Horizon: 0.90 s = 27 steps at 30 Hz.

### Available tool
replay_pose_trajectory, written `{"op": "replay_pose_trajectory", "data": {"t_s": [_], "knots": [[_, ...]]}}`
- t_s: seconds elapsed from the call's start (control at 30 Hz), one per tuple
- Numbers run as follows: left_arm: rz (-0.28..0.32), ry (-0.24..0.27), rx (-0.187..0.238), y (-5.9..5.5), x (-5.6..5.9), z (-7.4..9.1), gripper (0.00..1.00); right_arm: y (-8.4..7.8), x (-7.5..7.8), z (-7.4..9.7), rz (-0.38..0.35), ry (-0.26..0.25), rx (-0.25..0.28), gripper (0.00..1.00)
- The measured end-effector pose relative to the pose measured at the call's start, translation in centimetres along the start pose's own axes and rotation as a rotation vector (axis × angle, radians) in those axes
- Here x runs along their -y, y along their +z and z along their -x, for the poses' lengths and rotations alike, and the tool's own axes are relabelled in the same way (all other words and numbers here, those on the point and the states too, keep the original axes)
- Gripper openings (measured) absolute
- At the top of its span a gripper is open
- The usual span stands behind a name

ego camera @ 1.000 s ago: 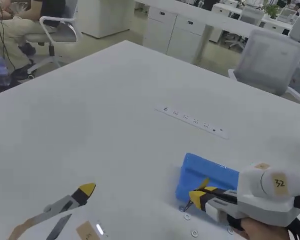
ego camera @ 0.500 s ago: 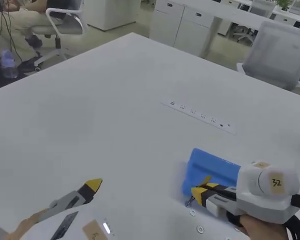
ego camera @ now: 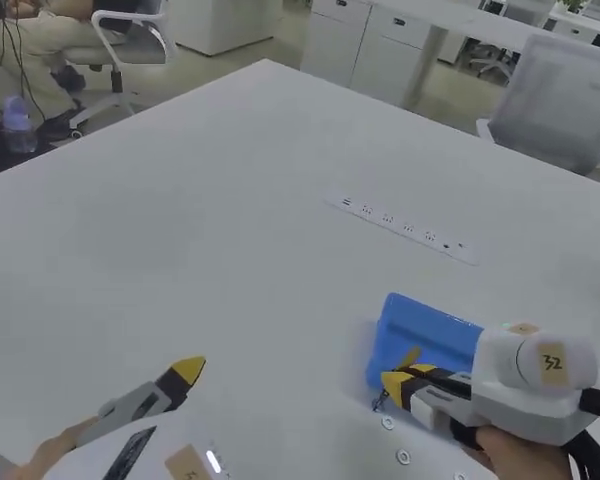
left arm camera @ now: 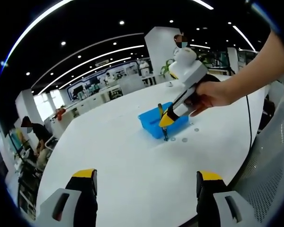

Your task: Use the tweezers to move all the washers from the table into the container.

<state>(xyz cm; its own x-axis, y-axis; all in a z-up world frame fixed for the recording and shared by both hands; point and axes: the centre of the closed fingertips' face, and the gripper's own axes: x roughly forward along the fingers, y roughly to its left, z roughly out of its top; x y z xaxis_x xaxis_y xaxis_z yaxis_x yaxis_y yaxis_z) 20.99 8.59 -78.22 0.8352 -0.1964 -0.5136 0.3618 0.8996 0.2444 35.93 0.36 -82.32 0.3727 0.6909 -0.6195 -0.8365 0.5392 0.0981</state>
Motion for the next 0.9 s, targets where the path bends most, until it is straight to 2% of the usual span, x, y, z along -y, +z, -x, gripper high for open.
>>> {"op": "replay_pose_trajectory", "data": {"t_s": [0.27,0.47,0.9], "knots": [[-0.014,-0.003,-0.006,-0.11,0.13,0.02,0.87,-0.26,0.44,0.25,-0.009,-0.017,-0.012,0.03],[-0.01,-0.003,-0.005,-0.1,0.09,0.04,0.87,-0.4,0.09,0.41,0.013,-0.016,-0.019,0.03],[-0.019,-0.001,-0.015,-0.3,0.06,-0.04,0.86,-0.63,0.07,0.91,-0.006,-0.009,-0.029,0.02]]}}
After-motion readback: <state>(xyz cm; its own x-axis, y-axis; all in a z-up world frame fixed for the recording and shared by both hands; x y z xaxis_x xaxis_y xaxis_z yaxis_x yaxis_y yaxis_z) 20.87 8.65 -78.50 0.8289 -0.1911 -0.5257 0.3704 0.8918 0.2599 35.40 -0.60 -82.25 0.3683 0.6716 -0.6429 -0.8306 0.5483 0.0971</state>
